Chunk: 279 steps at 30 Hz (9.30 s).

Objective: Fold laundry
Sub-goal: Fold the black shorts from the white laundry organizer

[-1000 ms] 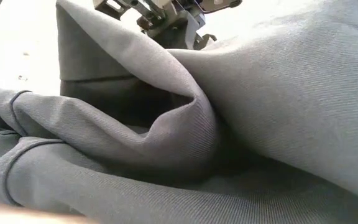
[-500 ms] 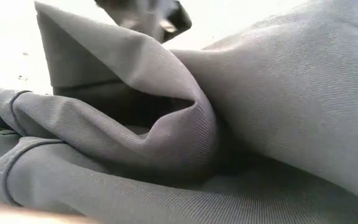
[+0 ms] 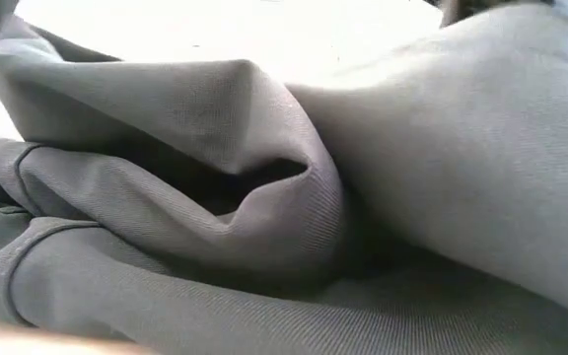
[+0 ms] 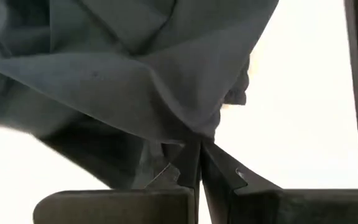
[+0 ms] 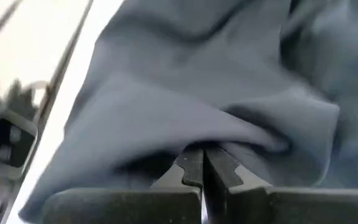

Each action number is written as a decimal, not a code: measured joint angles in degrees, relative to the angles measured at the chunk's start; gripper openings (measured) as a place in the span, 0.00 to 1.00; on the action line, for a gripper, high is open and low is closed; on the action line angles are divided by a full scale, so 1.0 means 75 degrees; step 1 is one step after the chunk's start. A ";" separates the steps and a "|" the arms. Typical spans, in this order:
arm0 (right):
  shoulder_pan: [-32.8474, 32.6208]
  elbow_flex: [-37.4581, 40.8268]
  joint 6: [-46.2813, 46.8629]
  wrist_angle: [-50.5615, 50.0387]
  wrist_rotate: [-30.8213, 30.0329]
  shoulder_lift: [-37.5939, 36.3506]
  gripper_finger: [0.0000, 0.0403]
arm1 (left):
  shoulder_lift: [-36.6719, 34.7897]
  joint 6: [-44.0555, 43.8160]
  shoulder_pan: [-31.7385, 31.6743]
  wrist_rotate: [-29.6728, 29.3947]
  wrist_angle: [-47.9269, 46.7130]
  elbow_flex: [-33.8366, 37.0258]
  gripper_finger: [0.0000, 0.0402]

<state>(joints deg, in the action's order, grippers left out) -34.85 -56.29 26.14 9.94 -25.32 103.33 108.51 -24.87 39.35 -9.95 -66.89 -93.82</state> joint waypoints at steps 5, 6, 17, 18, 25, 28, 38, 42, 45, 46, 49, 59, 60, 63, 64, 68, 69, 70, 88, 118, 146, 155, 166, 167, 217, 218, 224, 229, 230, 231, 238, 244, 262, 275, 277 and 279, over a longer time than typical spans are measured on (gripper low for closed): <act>0.0481 -0.0158 -0.0775 0.1121 0.0457 0.0092 0.05 | -0.0016 -0.1282 0.0574 -0.0195 0.0148 0.0483 0.00; 0.0576 -0.0263 -0.0938 0.1310 0.0556 0.0177 0.05 | -0.0036 -0.1524 0.0700 -0.0278 0.0265 0.0683 0.00; 0.1207 -0.3500 -0.2118 0.0732 0.2616 0.2574 0.05 | -0.1363 -0.3820 0.1437 -0.0534 0.3070 0.3365 0.00; 0.1221 -0.3828 -0.2186 0.0323 0.2665 0.2692 0.05 | -0.1519 -0.3970 0.1475 -0.0592 0.3076 0.3526 0.00; 0.1213 -0.5180 -0.2649 -0.2879 0.2804 0.2473 0.05 | -0.2718 -0.4126 0.1433 -0.1277 0.2359 0.4045 0.03; 0.1203 -0.5242 -0.2720 -0.3451 0.2741 0.1941 0.05 | -0.3312 -0.3944 0.1420 -0.1615 0.1846 0.4007 0.08; 0.0891 -0.2883 -0.1815 -0.2968 0.1997 0.0137 0.05 | -0.4019 -0.0153 0.0743 -0.3314 0.6475 0.4604 0.17; 0.0714 -0.1152 -0.1078 -0.0467 0.1990 -0.0010 0.05 | -0.3022 0.1556 -0.0008 -0.2055 0.8584 0.4867 0.17; 0.0525 -0.0483 -0.0586 0.0725 0.1983 0.0129 0.05 | -0.2296 0.1946 -0.0809 -0.0531 0.8996 0.4856 0.18; 0.0461 -0.0383 -0.0451 0.0880 0.1977 0.0195 0.05 | -0.2080 0.1971 -0.1083 0.0020 0.8999 0.4828 0.18; 0.0296 -0.0335 -0.0212 0.0925 0.1827 0.0549 0.05 | -0.1582 0.2082 -0.1827 0.1152 0.9038 0.4707 0.18; 0.0262 -0.0333 0.0264 0.0941 0.1880 0.1379 0.05 | -0.1668 0.1740 -0.3113 0.0095 0.6785 0.4672 0.16; 0.0262 -0.0335 0.0246 0.0854 0.1903 0.1336 0.05 | -0.1759 0.1575 -0.3110 -0.0169 0.6327 0.4672 0.14; 0.0259 -0.0335 -0.0044 0.0478 0.1906 0.1087 0.05 | -0.2029 0.0969 -0.2989 -0.0817 0.5167 0.4675 0.09; 0.0264 -0.0335 -0.0191 0.0406 0.1898 0.0989 0.05 | -0.2092 0.0742 -0.2902 -0.1016 0.4946 0.4675 0.07; 0.0267 -0.0335 -0.0787 0.0023 0.1589 0.0528 0.05 | -0.2278 -0.0090 -0.2389 -0.2141 0.4413 0.4678 0.01; 0.0280 -0.0321 -0.0920 0.0021 0.1548 0.0416 0.05 | -0.2319 -0.0312 -0.2219 -0.2551 0.4278 0.4679 0.01; 0.0293 -0.0265 -0.1045 0.0050 0.1508 0.0291 0.05 | -0.2376 -0.0544 -0.2031 -0.3001 0.4187 0.4725 0.01; 0.0990 -0.0687 -0.1663 0.3127 0.1985 0.1408 0.05 | -0.3235 0.0636 -0.2261 -0.0923 1.2297 0.7931 0.00; 0.1300 -0.4628 -0.3468 -0.1420 0.2336 0.2035 0.05 | -0.5091 0.2945 -0.4947 -0.0391 0.6748 0.5907 0.00; 0.1080 -0.0286 -0.1680 0.2503 0.0950 0.0632 0.05 | -0.2807 -0.1646 0.0189 -0.0649 1.3105 0.9277 0.00; 0.0889 -0.0286 -0.1551 0.2259 0.0942 0.0635 0.05 | -0.2478 -0.2917 0.0298 -0.0993 1.1426 0.9138 0.00; 0.0903 -0.0286 -0.1546 0.2558 0.0693 0.0641 0.05 | -0.3165 -0.3234 0.0413 -0.2113 1.1338 0.9182 0.00; 0.0858 -0.0286 -0.1594 0.2594 0.0731 0.0642 0.05 | -0.2967 -0.3354 0.0415 -0.2338 1.1495 0.9180 0.00; 0.0431 -0.0962 -0.0144 -0.0185 0.0763 0.1606 0.05 | -0.2722 0.4983 -0.2174 -0.2620 0.7505 0.5980 0.49; 0.0451 -0.0962 -0.0147 -0.0176 0.0792 0.1606 0.05 | -0.2666 0.5135 -0.2198 -0.2737 0.7537 0.5978 0.49; 0.0481 -0.0962 -0.0150 -0.0165 0.0810 0.1609 0.05 | -0.2108 0.5572 -0.2326 -0.2873 0.7442 0.5980 0.48; 0.0481 -0.0965 -0.0148 -0.0212 0.0810 0.1608 0.05 | -0.1932 0.5724 -0.2316 -0.3517 0.7667 0.5980 0.44; 0.0481 -0.0965 -0.0150 -0.0214 0.0807 0.1606 0.05 | -0.1932 0.5727 -0.2324 -0.3540 0.7690 0.5980 0.43; 0.0481 -0.0965 -0.0150 -0.0217 0.0807 0.1606 0.05 | -0.1932 0.5735 -0.2326 -0.3605 0.7658 0.5980 0.42; 0.0510 -0.0965 -0.0164 -0.0216 0.0807 0.1609 0.05 | -0.1932 0.5814 -0.2400 -0.3293 0.7643 0.5980 0.19; 0.0513 -0.0965 -0.0144 -0.0182 0.0807 0.1607 0.05 | -0.1932 0.5701 -0.2403 -0.3806 0.7710 0.5980 0.01; 0.0405 -0.1599 -0.0532 -0.0512 0.1436 0.1400 0.05 | -0.3050 0.5656 -0.3233 -0.4727 0.7696 0.5980 0.00; 0.0489 -0.1660 -0.0514 -0.0437 0.0427 0.1351 0.05 | -0.3292 0.4469 -0.4395 -0.3025 0.6647 0.6324 0.00; 0.0528 -0.1644 -0.0457 -0.0517 -0.0006 0.1546 0.05 | -0.3290 0.4366 -0.4543 -0.2617 0.6725 0.6447 0.00; 0.0582 -0.1680 -0.0467 -0.0272 -0.0499 0.1651 0.05 | -0.3290 0.4334 -0.4651 -0.2230 0.6884 0.6626 0.00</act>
<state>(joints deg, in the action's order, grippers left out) -30.48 -68.89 22.64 7.90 -29.06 115.71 83.83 7.64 4.46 -26.67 -15.26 -44.13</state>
